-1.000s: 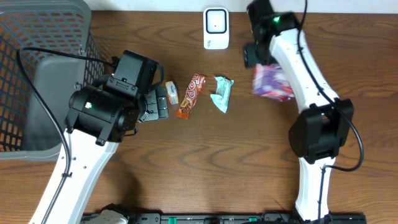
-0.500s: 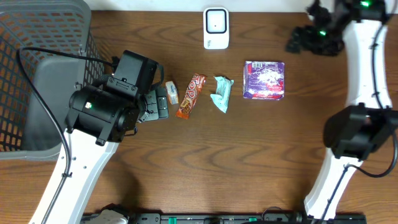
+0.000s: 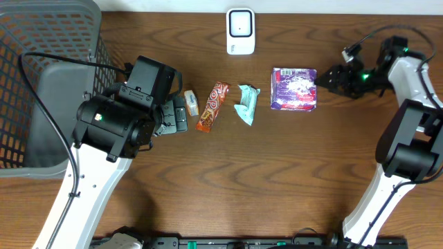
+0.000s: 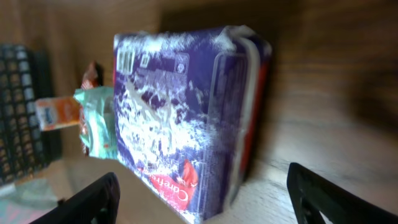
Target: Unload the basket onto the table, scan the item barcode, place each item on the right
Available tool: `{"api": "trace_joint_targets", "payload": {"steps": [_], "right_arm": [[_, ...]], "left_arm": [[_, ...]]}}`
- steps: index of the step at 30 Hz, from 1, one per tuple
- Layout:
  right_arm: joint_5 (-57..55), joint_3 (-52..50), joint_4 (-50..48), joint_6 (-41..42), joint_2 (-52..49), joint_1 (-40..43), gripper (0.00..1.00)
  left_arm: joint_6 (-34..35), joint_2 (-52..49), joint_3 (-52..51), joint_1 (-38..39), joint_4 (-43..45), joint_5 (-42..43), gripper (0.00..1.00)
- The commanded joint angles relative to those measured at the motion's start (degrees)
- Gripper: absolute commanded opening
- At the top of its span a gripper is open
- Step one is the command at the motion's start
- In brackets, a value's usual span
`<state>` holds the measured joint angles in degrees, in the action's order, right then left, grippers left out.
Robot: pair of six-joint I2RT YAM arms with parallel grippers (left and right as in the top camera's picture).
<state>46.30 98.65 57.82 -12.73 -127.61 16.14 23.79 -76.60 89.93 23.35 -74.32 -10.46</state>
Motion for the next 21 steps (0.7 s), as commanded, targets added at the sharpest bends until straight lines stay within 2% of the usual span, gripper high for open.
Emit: {"api": "trace_joint_targets", "payload": {"steps": [1, 5, 6, 7, 9, 10, 15, 18, 21], "right_arm": [[6.64, -4.52, -3.37, -1.01, 0.17, -1.49, 0.78], [4.63, -10.82, -11.54, 4.44, 0.17, -3.39, 0.76], [4.26, -12.09, -13.46, 5.75, 0.17, -3.78, 0.73], [4.2, -13.09, -14.97, 6.51, 0.17, -4.07, 0.63], [4.13, -14.25, -16.74, 7.87, 0.17, -4.57, 0.13], [4.13, -14.23, -16.76, 7.96, 0.17, -4.68, 0.01], [0.76, -9.79, -12.31, 8.11, 1.22, -4.48, 0.01], [-16.79, -2.54, -4.83, 11.5, 4.11, -5.2, 0.01], [-39.54, 2.69, 0.61, 16.68, 7.67, -7.48, 0.01]], "left_arm": [[0.13, 0.2, 0.31, -0.17, -0.07, -0.09, 0.98], [0.13, 0.2, 0.31, -0.17, -0.04, -0.09, 0.98], [0.13, 0.2, 0.31, -0.17, -0.07, -0.09, 0.98], [0.13, 0.2, 0.31, -0.17, -0.07, -0.09, 0.97], [0.11, 0.2, 0.31, -0.17, -0.07, -0.09, 0.98], [0.11, 0.2, 0.31, -0.17, -0.04, -0.09, 0.98], [0.11, 0.2, 0.31, -0.17, -0.04, -0.09, 0.98], [0.13, 0.2, 0.31, -0.17, -0.07, -0.09, 0.98], [0.11, 0.2, 0.31, -0.17, -0.04, -0.07, 0.98]]}}
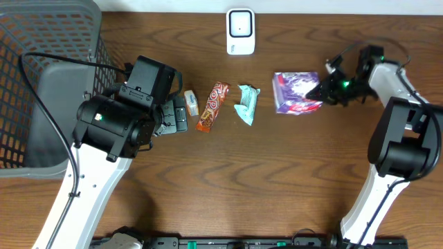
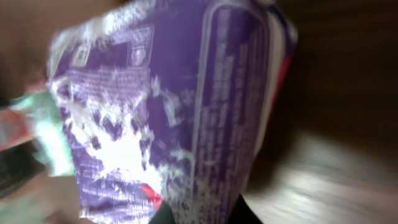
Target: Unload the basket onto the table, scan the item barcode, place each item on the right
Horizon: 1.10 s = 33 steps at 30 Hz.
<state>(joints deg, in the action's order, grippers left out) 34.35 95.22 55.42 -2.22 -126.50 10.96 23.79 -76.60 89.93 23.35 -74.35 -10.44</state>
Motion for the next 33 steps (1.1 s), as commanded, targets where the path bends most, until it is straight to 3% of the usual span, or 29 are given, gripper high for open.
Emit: {"api": "trace_joint_targets", "payload": {"steps": [1, 3, 6, 11, 18, 21, 22, 23, 24, 29, 33], "right_arm": [[-35.78, 7.19, 4.33, 8.79, 7.69, -3.26, 0.01], [-56.5, 8.76, 7.85, 17.55, 10.12, -5.95, 0.01], [-75.3, 8.92, 9.7, 20.63, 12.17, -10.71, 0.01], [-84.65, 5.64, 7.37, 20.61, 9.16, -16.2, 0.01], [-70.27, 3.5, 5.62, 18.8, 1.62, -21.57, 0.04], [-57.46, 4.33, 2.99, 17.14, 1.38, -25.99, 0.23], [-54.95, 5.4, 2.67, 17.07, 1.46, -26.88, 0.36], [-49.57, 8.68, 2.84, 15.54, 1.66, -28.15, 0.59], [-46.6, 10.84, 3.19, 14.49, 1.7, -28.57, 0.66], [-37.29, 23.37, 8.37, 11.39, 1.77, -27.78, 0.79], [-33.94, 30.69, 13.11, 4.63, 1.77, -23.78, 0.8]], "left_arm": [[0.13, 0.2, 0.31, -0.17, -0.04, -0.11, 0.98], [0.11, 0.2, 0.31, -0.17, -0.02, -0.11, 0.98], [0.13, 0.2, 0.31, -0.17, -0.04, -0.11, 0.98], [0.11, 0.2, 0.31, -0.17, -0.02, -0.11, 0.98], [0.13, 0.2, 0.31, -0.17, -0.02, -0.11, 0.98], [0.13, 0.2, 0.31, -0.17, -0.04, -0.11, 0.98], [0.11, 0.2, 0.31, -0.17, -0.04, -0.09, 0.98], [0.13, 0.2, 0.31, -0.17, -0.04, -0.11, 0.98], [0.13, 0.2, 0.31, -0.17, -0.04, -0.11, 0.98], [0.13, 0.2, 0.31, -0.17, -0.04, -0.11, 0.98], [0.13, 0.2, 0.31, -0.17, -0.04, -0.11, 0.98]]}}
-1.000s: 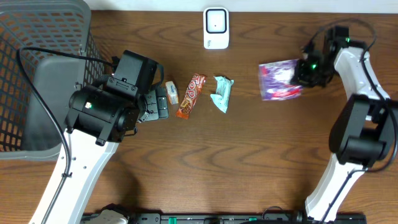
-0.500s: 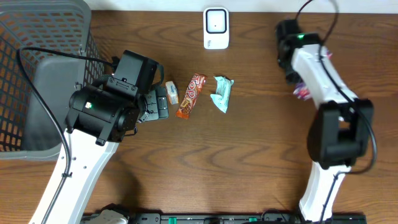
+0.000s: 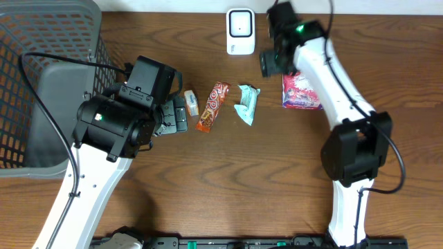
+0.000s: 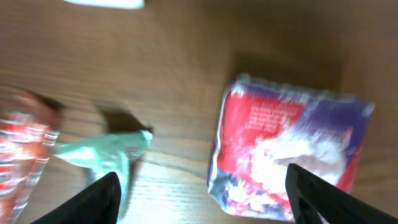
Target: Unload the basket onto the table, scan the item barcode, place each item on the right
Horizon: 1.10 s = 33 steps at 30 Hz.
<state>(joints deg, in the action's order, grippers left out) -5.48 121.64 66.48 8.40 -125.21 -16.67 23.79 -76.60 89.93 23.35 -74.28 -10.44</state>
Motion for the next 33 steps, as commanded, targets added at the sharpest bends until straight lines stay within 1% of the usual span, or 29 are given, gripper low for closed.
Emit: {"api": "trace_joint_targets", "payload": {"steps": [1, 2, 6, 8, 12, 16, 18, 19, 21, 23, 24, 26, 27, 31, 33], "right_arm": [[5.9, 4.94, 3.08, -7.45, 0.48, 5.55, 0.8], [6.08, 4.98, 3.76, -8.52, 0.48, 7.1, 0.84], [11.08, 3.56, 7.26, -13.05, -0.13, 15.32, 0.86], [20.06, 0.94, 7.67, -16.2, -0.66, 20.68, 0.86], [36.63, -4.55, 6.64, -23.02, -1.88, 27.17, 0.84], [45.46, -11.78, 1.92, -23.47, -3.48, 30.99, 0.84], [48.5, -14.88, -0.76, -23.45, -4.37, 31.47, 0.84], [50.84, -18.08, -3.8, -22.95, -5.53, 31.56, 0.83], [51.58, -20.46, -6.25, -21.79, -6.84, 31.21, 0.81], [51.71, -21.84, -7.72, -21.51, -8.11, 30.6, 0.76], [51.76, -22.27, -8.17, -21.35, -8.74, 30.27, 0.66], [51.71, -22.71, -8.79, -20.39, -9.88, 29.42, 0.13], [51.74, -22.75, -8.87, -19.65, -9.92, 29.11, 0.01], [55.69, -21.33, -9.7, -17.68, -9.16, 27.52, 0.01], [59.06, -19.19, -11.08, -13.75, -8.44, 26.62, 0.01]], "left_arm": [[0.11, 0.2, 0.31, -0.17, -0.11, -0.11, 0.98], [0.13, 0.2, 0.31, -0.17, -0.09, -0.11, 0.98], [0.11, 0.2, 0.31, -0.17, -0.11, -0.09, 0.98], [0.13, 0.2, 0.31, -0.17, -0.11, -0.11, 0.98], [0.11, 0.2, 0.31, -0.17, -0.11, -0.11, 0.98], [0.11, 0.2, 0.31, -0.17, -0.09, -0.11, 0.98], [0.11, 0.2, 0.31, -0.17, -0.11, -0.11, 0.98], [0.11, 0.2, 0.31, -0.17, -0.11, -0.11, 0.98], [0.11, 0.2, 0.31, -0.17, -0.11, -0.11, 0.98], [0.11, 0.2, 0.31, -0.17, -0.11, -0.11, 0.98], [0.11, 0.2, 0.31, -0.17, -0.09, -0.11, 0.98], [0.13, 0.2, 0.31, -0.17, -0.11, -0.11, 0.98], [0.11, 0.2, 0.31, -0.17, -0.11, -0.11, 0.98], [0.11, 0.2, 0.31, -0.17, -0.09, -0.11, 0.98], [0.13, 0.2, 0.31, -0.17, -0.11, -0.11, 0.98]]}}
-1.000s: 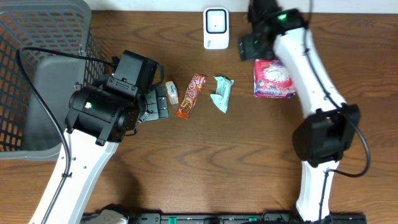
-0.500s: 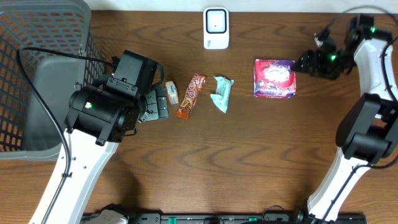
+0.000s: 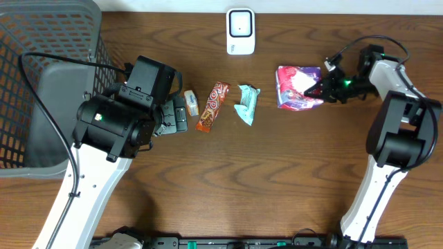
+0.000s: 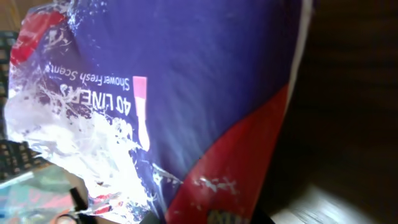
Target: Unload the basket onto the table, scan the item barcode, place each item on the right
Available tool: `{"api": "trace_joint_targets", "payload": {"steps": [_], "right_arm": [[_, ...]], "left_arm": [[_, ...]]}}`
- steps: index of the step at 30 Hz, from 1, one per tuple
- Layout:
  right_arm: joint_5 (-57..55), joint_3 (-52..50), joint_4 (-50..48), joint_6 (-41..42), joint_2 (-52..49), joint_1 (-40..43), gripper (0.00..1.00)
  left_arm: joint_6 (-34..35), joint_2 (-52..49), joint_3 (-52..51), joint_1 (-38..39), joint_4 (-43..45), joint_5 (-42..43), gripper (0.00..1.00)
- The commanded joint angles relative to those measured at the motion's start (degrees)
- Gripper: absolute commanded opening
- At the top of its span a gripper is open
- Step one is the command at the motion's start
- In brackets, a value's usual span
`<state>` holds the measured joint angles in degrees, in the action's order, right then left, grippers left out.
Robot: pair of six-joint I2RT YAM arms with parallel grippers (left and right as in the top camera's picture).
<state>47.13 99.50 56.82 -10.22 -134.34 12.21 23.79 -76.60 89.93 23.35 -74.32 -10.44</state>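
Observation:
The purple and red liner package (image 3: 297,86) lies right of centre with its red and white face up, right side slightly raised. My right gripper (image 3: 324,88) is at its right edge, shut on it. In the right wrist view the package (image 4: 186,93) fills the frame, and only the gripper's (image 4: 205,219) dark tips show at the bottom edge. No barcode shows on the visible faces. The white scanner (image 3: 240,31) stands at the table's back edge. My left gripper (image 3: 176,114) rests at centre left; its jaws are unclear.
A small orange packet (image 3: 191,102), a red snack bar (image 3: 212,106) and a teal wrapper (image 3: 246,103) lie in a row between the two grippers. A grey wire basket (image 3: 48,83) fills the far left.
My right gripper was open above the package, the arm reaching in beside the scanner. Now the arm comes from the right and the gripper is shut on the package's right edge.
First my right gripper stood open to the right of the package, which lay flat with its purple barcode face up. Then it was shut on the right edge, tilting the package. Later it hung open above the package, now red face up. It now grips that edge again.

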Motion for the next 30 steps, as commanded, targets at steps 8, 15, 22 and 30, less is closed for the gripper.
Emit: {"api": "trace_joint_targets", "payload": {"steps": [8, 15, 22, 30], "right_arm": [[8.72, 12.04, -22.36, 30.03, 2.73, -9.97, 0.01], [-9.05, 12.02, -42.73, 46.9, 2.71, -19.12, 0.01], [-19.47, 12.02, -44.72, 47.04, 2.47, -24.06, 0.01], [-19.19, 12.22, -43.06, 42.93, 3.65, -20.5, 0.01]], "left_arm": [[0.13, 0.2, 0.31, -0.17, -0.07, -0.11, 0.98], [0.11, 0.2, 0.31, -0.17, -0.07, -0.11, 0.98], [0.11, 0.2, 0.31, -0.17, -0.04, -0.11, 0.98], [0.11, 0.2, 0.31, -0.17, -0.07, -0.11, 0.98]]}}
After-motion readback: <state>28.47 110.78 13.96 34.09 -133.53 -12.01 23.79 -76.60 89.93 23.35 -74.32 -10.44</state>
